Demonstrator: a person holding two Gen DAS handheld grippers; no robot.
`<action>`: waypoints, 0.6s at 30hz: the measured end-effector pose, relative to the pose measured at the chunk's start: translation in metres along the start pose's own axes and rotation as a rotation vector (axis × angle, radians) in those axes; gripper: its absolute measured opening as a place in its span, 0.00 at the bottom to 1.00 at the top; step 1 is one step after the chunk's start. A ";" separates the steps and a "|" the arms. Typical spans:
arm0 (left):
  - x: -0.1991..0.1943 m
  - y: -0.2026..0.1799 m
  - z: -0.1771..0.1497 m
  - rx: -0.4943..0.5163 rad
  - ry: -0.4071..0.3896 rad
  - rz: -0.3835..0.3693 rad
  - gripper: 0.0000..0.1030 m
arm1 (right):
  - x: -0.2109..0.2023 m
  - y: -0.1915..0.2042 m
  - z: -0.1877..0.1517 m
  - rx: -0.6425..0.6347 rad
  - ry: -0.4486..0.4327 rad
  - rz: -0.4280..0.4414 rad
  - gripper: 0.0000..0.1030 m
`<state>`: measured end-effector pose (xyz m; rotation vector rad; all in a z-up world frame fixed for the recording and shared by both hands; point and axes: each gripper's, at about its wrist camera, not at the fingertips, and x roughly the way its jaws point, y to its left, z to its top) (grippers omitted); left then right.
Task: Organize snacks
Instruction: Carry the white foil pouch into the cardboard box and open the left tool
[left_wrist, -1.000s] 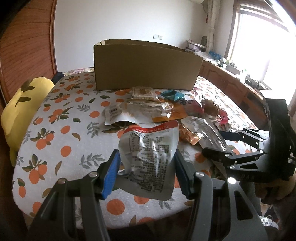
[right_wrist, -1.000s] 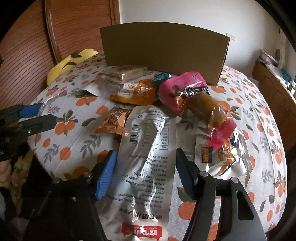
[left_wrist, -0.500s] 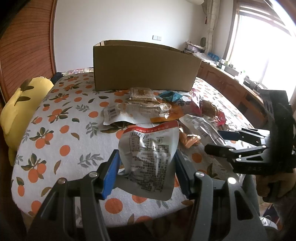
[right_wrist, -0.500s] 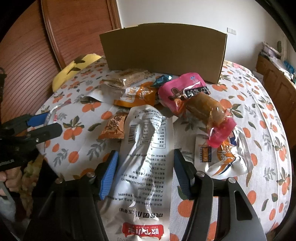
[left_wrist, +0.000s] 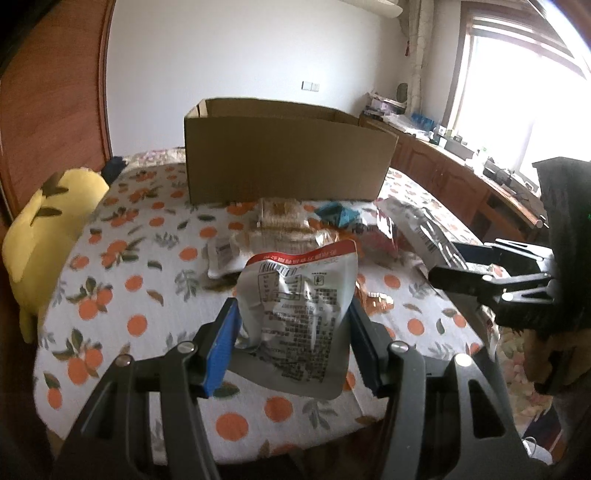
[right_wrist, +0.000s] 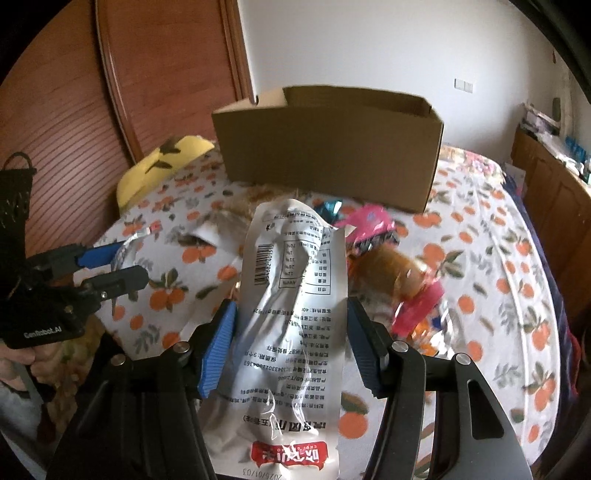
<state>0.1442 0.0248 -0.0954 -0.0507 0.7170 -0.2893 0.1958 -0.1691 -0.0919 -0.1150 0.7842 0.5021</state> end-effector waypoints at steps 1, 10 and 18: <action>0.000 0.000 0.003 0.004 -0.004 0.001 0.56 | -0.002 -0.003 0.006 -0.002 -0.009 -0.003 0.59; -0.003 0.013 0.065 0.036 -0.077 0.017 0.56 | -0.012 -0.035 0.056 -0.005 -0.080 -0.020 0.59; 0.009 0.023 0.130 0.068 -0.134 0.031 0.56 | -0.003 -0.055 0.111 -0.041 -0.130 -0.035 0.59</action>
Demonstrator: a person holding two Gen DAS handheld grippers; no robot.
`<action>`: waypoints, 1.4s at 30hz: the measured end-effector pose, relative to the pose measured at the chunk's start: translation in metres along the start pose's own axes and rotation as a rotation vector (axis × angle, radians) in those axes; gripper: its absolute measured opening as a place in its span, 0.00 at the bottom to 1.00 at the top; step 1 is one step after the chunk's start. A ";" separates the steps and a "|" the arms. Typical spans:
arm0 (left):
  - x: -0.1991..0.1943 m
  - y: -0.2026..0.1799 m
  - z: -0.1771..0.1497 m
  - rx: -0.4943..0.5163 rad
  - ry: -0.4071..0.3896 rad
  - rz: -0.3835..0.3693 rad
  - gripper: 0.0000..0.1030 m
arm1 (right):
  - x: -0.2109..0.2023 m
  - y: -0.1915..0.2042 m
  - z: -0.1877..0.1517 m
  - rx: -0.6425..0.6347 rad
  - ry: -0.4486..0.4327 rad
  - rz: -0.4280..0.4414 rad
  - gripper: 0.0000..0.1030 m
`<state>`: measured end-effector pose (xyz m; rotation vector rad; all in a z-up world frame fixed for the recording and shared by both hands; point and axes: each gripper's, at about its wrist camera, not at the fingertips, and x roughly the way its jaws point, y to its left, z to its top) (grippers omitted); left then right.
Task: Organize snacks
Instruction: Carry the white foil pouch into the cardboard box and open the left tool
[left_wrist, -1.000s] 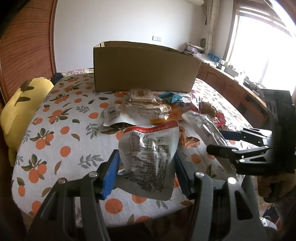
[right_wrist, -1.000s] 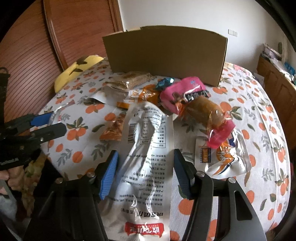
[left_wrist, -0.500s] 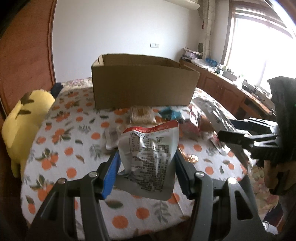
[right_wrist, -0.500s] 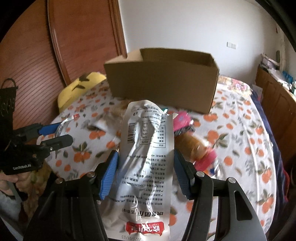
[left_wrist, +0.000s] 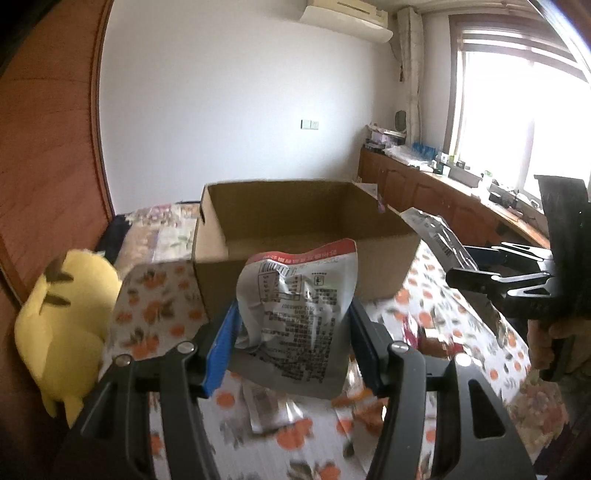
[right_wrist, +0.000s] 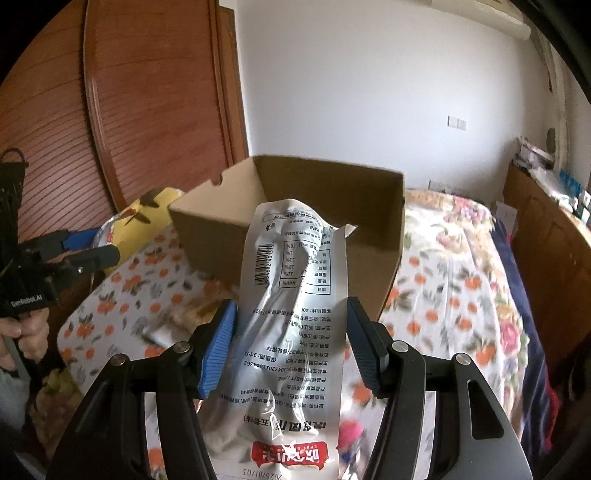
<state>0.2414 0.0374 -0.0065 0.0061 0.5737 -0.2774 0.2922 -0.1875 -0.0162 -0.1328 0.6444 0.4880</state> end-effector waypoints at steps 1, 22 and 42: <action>0.005 0.002 0.008 0.008 -0.004 0.005 0.56 | 0.003 -0.002 0.004 -0.002 -0.004 0.001 0.59; 0.127 0.028 0.098 0.047 0.049 0.028 0.56 | 0.112 -0.036 0.112 -0.046 0.005 -0.037 0.59; 0.163 0.024 0.087 0.026 0.110 0.012 0.61 | 0.151 -0.059 0.099 0.043 0.075 -0.064 0.71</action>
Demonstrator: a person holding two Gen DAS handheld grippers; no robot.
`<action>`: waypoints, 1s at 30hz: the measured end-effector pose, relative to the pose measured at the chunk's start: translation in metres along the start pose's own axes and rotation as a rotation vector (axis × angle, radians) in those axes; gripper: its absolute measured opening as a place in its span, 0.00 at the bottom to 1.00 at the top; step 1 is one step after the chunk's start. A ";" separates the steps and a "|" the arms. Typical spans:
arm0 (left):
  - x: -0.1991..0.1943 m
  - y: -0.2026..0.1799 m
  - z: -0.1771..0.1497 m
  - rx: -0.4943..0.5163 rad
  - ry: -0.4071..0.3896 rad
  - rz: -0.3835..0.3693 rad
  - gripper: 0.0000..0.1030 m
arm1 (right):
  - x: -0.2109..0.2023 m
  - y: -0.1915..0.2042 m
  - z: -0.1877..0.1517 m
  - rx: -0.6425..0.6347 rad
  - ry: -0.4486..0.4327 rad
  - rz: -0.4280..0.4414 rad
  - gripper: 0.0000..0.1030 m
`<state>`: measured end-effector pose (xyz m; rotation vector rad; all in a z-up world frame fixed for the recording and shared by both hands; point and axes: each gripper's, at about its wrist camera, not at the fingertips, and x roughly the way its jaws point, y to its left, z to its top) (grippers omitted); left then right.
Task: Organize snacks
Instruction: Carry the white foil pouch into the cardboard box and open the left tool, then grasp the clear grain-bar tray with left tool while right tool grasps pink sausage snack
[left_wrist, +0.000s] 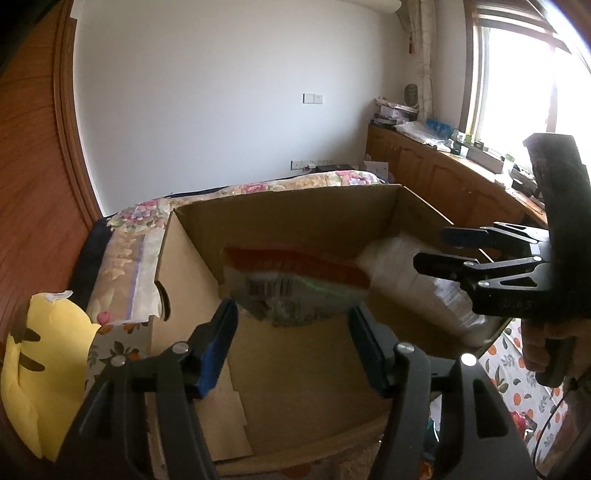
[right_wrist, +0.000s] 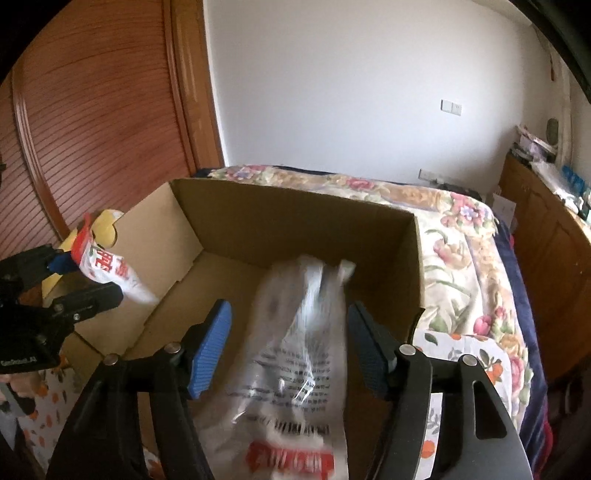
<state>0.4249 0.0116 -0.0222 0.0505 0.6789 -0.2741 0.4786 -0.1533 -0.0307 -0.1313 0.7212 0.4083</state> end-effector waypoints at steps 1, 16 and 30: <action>-0.001 0.002 0.001 0.000 -0.002 0.000 0.62 | -0.002 0.000 0.000 0.001 -0.002 -0.002 0.72; -0.058 -0.014 -0.024 -0.006 -0.065 -0.033 0.66 | -0.082 0.008 -0.039 0.032 -0.069 0.065 0.72; -0.100 -0.032 -0.128 -0.017 -0.037 -0.053 0.66 | -0.135 0.026 -0.145 0.036 -0.043 0.051 0.72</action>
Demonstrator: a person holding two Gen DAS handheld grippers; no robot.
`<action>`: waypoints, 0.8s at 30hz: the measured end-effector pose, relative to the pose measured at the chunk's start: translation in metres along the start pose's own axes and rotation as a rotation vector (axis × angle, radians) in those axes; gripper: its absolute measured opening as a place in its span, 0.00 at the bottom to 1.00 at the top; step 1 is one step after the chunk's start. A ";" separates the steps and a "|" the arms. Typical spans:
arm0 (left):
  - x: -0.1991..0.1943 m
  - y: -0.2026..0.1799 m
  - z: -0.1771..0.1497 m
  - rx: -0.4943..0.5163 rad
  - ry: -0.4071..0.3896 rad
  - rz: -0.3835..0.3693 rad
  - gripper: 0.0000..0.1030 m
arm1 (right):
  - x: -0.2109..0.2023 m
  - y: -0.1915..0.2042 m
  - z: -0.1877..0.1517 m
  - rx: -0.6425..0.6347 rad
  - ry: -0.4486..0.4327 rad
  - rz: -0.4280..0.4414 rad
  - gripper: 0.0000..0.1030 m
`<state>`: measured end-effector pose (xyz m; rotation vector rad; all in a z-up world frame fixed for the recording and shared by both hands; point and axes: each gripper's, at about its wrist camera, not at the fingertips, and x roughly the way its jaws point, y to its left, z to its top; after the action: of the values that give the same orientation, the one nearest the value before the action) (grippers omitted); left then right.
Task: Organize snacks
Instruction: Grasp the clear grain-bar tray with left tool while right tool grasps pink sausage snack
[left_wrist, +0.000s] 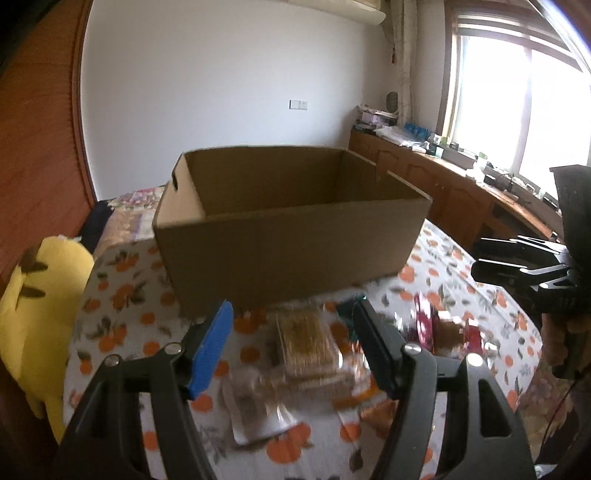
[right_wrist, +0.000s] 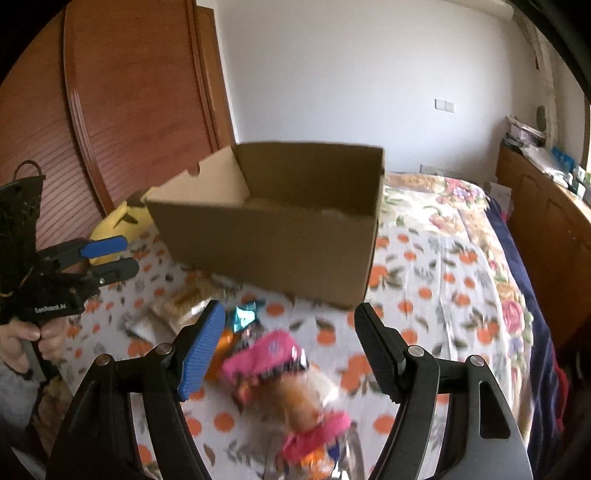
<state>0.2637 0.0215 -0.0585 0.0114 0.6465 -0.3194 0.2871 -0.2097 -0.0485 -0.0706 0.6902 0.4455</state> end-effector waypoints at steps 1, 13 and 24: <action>-0.001 -0.002 -0.007 -0.001 -0.001 0.005 0.66 | 0.000 0.001 -0.008 0.003 -0.001 -0.002 0.72; 0.001 -0.011 -0.047 -0.015 0.011 0.039 0.66 | 0.014 -0.006 -0.070 0.054 0.021 -0.016 0.72; 0.037 -0.021 -0.032 0.007 0.114 0.002 0.66 | 0.018 -0.011 -0.078 0.050 0.062 0.005 0.72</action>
<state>0.2666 -0.0059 -0.1043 0.0371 0.7580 -0.3211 0.2572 -0.2293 -0.1213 -0.0356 0.7622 0.4315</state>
